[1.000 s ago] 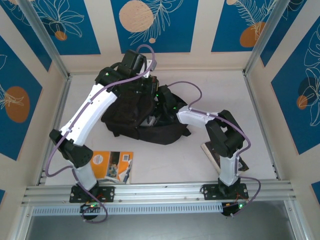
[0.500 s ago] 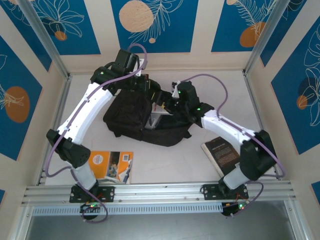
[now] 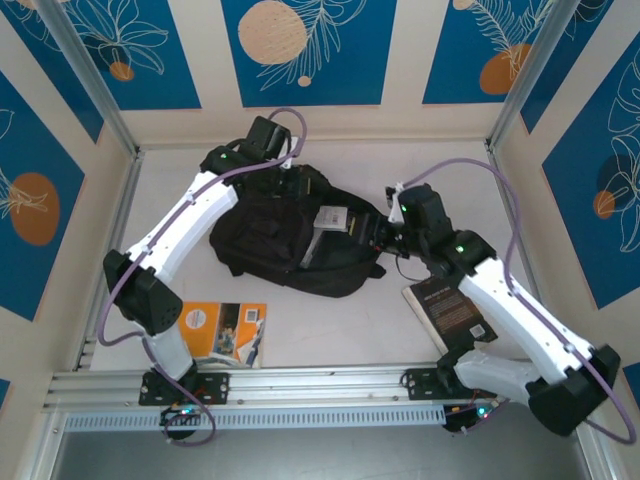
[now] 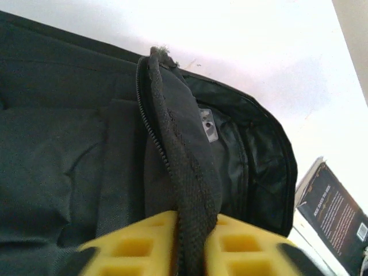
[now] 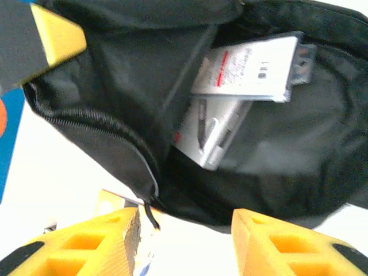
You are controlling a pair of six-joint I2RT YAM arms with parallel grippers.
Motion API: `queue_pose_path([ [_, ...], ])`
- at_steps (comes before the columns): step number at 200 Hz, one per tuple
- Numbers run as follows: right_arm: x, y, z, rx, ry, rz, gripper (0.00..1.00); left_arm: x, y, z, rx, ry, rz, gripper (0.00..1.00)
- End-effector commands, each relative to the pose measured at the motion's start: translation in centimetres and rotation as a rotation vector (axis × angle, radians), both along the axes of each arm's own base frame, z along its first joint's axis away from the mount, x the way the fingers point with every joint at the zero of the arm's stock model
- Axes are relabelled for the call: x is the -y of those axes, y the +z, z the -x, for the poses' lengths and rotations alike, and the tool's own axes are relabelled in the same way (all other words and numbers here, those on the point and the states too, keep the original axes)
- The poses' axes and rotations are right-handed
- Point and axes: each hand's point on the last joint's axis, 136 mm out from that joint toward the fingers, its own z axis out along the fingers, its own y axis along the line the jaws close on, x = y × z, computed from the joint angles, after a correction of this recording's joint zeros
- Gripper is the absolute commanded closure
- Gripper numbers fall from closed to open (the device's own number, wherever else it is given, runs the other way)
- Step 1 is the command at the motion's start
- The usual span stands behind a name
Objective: Pack the student bag
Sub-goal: Close the student bag at the center of the table, then move the book to the bottom-center of the table.
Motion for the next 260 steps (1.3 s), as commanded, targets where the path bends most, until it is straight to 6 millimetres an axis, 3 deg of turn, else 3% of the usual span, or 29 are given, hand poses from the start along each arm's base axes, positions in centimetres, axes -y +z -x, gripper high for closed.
queue_pose_path([
  [1,3.0,-3.2,2.7,-0.079,-0.014,0.137,0.54,1.1,0.2,1.0,-0.026,-0.035,0.053,0.53],
  [42,5.6,-3.9,4.2,-0.082,-0.047,0.236,0.5,-4.8,3.1,3.3,0.043,0.154,-0.016,0.23],
  [86,4.5,-3.4,4.0,-0.074,-0.003,0.212,0.5,-10.3,0.7,7.9,0.007,0.313,-0.022,0.2],
  [100,3.6,-3.2,4.1,-0.074,0.03,0.198,0.5,-11.8,-0.1,9.0,0.017,0.352,-0.024,0.07],
  [121,2.2,-3.3,4.4,-0.076,0.092,0.19,0.5,-13.9,-2.6,10.8,-0.064,0.425,-0.055,0.05],
  [153,0.5,-3.7,5.4,-0.086,0.162,0.179,0.5,-16.1,-9.1,13.9,-0.273,0.543,-0.147,0.06],
  [189,-2.4,-3.9,7.8,-0.1,0.331,0.117,0.5,-15.3,-16.0,15.9,-0.451,0.573,-0.084,0.15],
  [229,-4.4,-5.1,10.4,-0.133,0.471,0.128,0.5,-14.2,-20.6,17.8,-0.567,0.565,-0.028,0.28],
  [260,-5.2,-5.6,11.4,-0.141,0.511,0.125,0.5,-13.9,-23.3,19.4,-0.629,0.573,-0.009,0.32],
])
